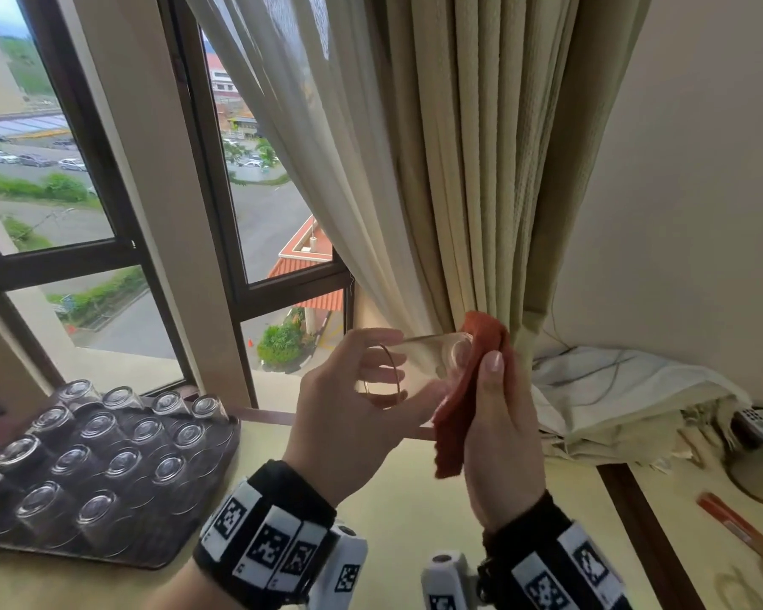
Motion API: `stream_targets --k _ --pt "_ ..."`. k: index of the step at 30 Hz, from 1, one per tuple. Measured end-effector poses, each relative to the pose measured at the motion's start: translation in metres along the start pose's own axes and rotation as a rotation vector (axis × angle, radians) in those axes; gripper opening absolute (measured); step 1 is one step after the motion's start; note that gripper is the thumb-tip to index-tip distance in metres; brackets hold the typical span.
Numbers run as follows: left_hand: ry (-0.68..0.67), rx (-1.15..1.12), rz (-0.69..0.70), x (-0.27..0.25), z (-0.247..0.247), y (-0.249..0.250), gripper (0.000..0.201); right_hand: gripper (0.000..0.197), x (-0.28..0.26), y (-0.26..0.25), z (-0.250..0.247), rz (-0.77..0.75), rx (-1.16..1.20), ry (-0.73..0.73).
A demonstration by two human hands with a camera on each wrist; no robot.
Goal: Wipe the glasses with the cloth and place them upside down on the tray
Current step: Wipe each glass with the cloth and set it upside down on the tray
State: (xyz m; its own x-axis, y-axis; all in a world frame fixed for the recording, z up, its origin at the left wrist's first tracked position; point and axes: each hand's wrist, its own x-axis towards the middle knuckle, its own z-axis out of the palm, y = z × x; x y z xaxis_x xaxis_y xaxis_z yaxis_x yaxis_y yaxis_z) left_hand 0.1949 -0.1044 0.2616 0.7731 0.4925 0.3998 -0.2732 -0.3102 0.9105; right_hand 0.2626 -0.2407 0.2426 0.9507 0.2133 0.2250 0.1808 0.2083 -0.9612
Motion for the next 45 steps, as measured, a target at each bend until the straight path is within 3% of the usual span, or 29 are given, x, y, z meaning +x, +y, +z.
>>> stream_targets --k 2,5,7,10,13,16,19,23,26,28,32,36,41,45 --pt "-0.072 -0.033 0.016 -0.001 -0.003 0.004 0.056 0.034 0.012 -0.009 -0.004 0.094 0.052 -0.011" --pt "-0.127 -0.021 0.081 -0.006 -0.004 0.010 0.061 0.047 0.025 -0.034 -0.014 0.402 0.315 -0.163" --pt "-0.103 -0.017 0.100 -0.007 -0.003 0.011 0.061 0.047 0.020 -0.040 -0.016 0.462 0.335 -0.204" --pt "-0.041 -0.069 0.073 -0.001 0.000 0.006 0.058 0.059 0.002 -0.026 -0.010 0.362 0.396 -0.240" --pt "0.001 -0.063 0.059 0.003 0.002 0.007 0.056 0.037 -0.011 -0.004 0.000 0.109 0.258 -0.064" --pt "-0.021 -0.083 0.051 0.003 -0.001 0.008 0.060 0.035 -0.007 -0.010 -0.002 -0.101 0.019 -0.036" --pt "-0.089 -0.125 0.042 0.000 -0.003 0.006 0.061 0.030 0.013 -0.030 -0.012 -0.049 -0.025 -0.056" --pt "-0.104 -0.128 0.031 -0.007 0.002 0.003 0.058 0.029 0.039 -0.042 -0.020 0.242 0.229 -0.194" --pt "-0.077 -0.156 -0.014 -0.004 0.003 -0.005 0.059 0.027 0.029 -0.024 -0.023 0.340 0.323 -0.154" --pt "-0.075 -0.206 -0.084 -0.001 0.005 -0.005 0.057 0.036 0.018 -0.007 -0.022 0.387 0.429 -0.111" --pt "-0.094 -0.230 -0.324 -0.009 0.021 -0.012 0.059 0.053 0.008 0.004 -0.015 0.290 0.325 -0.068" --pt "-0.272 -0.170 -0.523 -0.019 0.033 -0.036 0.077 0.029 0.014 0.000 -0.018 0.160 -0.055 -0.021" --pt "-0.456 -0.132 -0.508 -0.014 0.030 -0.035 0.054 0.047 0.016 -0.005 -0.029 0.086 -0.208 -0.113" --pt "-0.430 -0.187 -0.464 -0.007 0.022 -0.027 0.055 0.047 0.012 -0.011 -0.038 0.068 -0.212 -0.009"
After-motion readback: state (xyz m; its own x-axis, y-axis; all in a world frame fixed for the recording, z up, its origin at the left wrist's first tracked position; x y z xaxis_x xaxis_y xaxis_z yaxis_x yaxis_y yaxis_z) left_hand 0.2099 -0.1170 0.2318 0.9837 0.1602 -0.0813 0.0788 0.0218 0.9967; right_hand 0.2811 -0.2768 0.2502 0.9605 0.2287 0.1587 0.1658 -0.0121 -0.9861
